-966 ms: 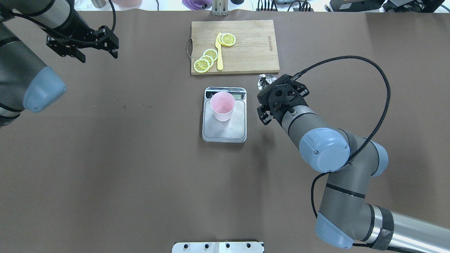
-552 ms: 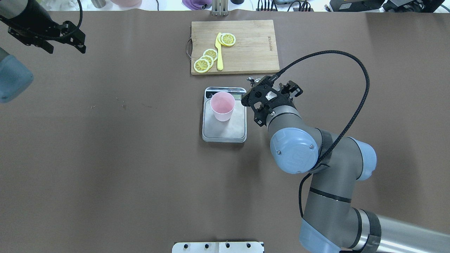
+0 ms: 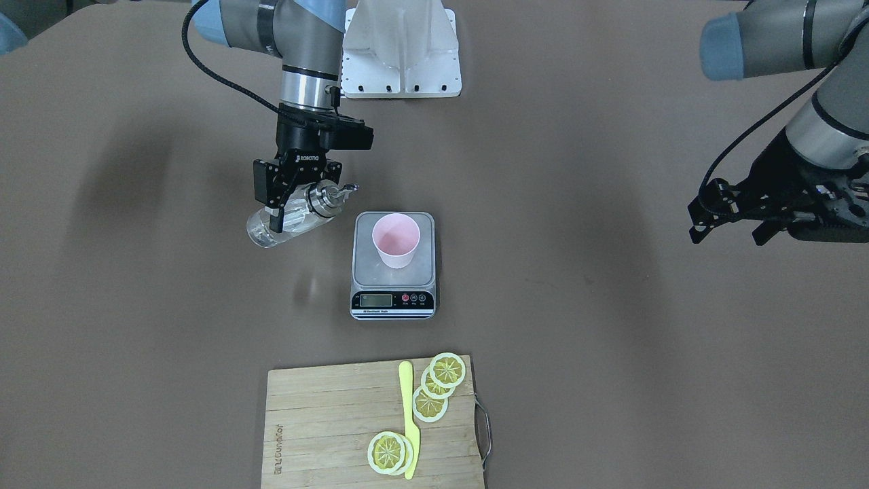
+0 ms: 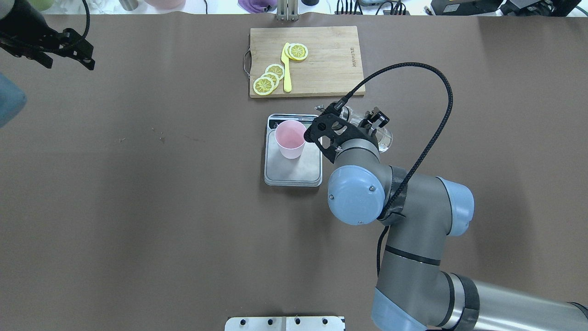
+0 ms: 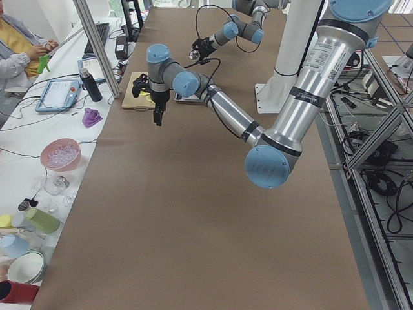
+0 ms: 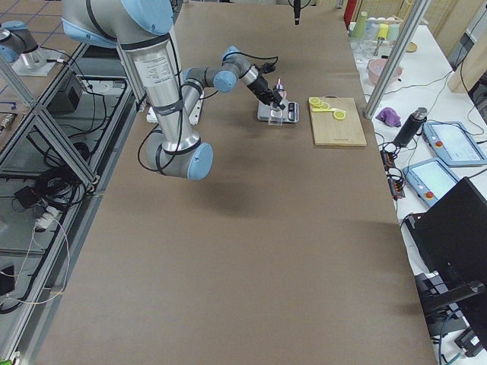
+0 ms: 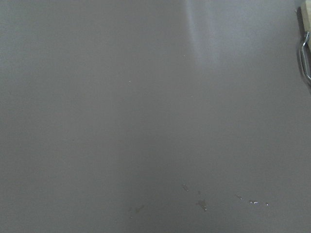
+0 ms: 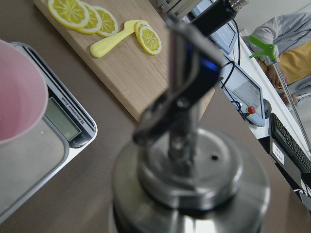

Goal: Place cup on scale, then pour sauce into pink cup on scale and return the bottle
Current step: 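Carry the sauce bottle with the right gripper over the pink cup, then tilt the bottle with the right gripper to pour into the cup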

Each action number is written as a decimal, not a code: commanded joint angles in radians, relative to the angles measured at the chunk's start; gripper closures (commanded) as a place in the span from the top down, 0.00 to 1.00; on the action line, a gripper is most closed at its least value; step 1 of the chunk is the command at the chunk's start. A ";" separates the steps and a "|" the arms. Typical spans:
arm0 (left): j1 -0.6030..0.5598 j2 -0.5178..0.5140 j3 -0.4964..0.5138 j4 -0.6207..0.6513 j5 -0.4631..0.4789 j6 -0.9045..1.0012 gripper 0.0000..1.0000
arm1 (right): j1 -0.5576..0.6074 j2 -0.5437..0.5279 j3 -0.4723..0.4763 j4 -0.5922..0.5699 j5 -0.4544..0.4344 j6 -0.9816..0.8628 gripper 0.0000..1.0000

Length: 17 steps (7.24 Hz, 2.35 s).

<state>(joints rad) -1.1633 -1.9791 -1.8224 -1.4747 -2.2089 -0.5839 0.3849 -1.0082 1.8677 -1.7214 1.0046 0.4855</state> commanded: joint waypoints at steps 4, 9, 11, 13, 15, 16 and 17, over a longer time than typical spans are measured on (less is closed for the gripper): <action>-0.029 0.074 -0.026 -0.004 0.000 0.108 0.97 | -0.020 0.109 -0.134 -0.106 -0.089 -0.136 0.00; -0.030 0.074 -0.029 -0.003 0.000 0.107 0.97 | -0.024 0.123 -0.159 -0.207 -0.155 -0.266 0.00; -0.030 0.074 -0.031 -0.001 0.000 0.107 0.97 | -0.023 0.138 -0.171 -0.251 -0.155 -0.326 0.00; -0.030 0.075 -0.031 -0.001 0.000 0.107 0.97 | -0.021 0.166 -0.214 -0.257 -0.158 -0.337 0.00; -0.030 0.075 -0.031 -0.001 0.000 0.107 0.97 | -0.018 0.203 -0.251 -0.288 -0.164 -0.358 0.00; -0.030 0.075 -0.029 -0.001 0.000 0.107 0.97 | -0.015 0.218 -0.257 -0.317 -0.172 -0.379 0.00; -0.030 0.074 -0.029 -0.001 0.000 0.107 0.97 | -0.014 0.229 -0.268 -0.337 -0.188 -0.422 0.00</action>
<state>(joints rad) -1.1935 -1.9039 -1.8522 -1.4757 -2.2089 -0.4771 0.3690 -0.7950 1.6131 -2.0308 0.8319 0.1037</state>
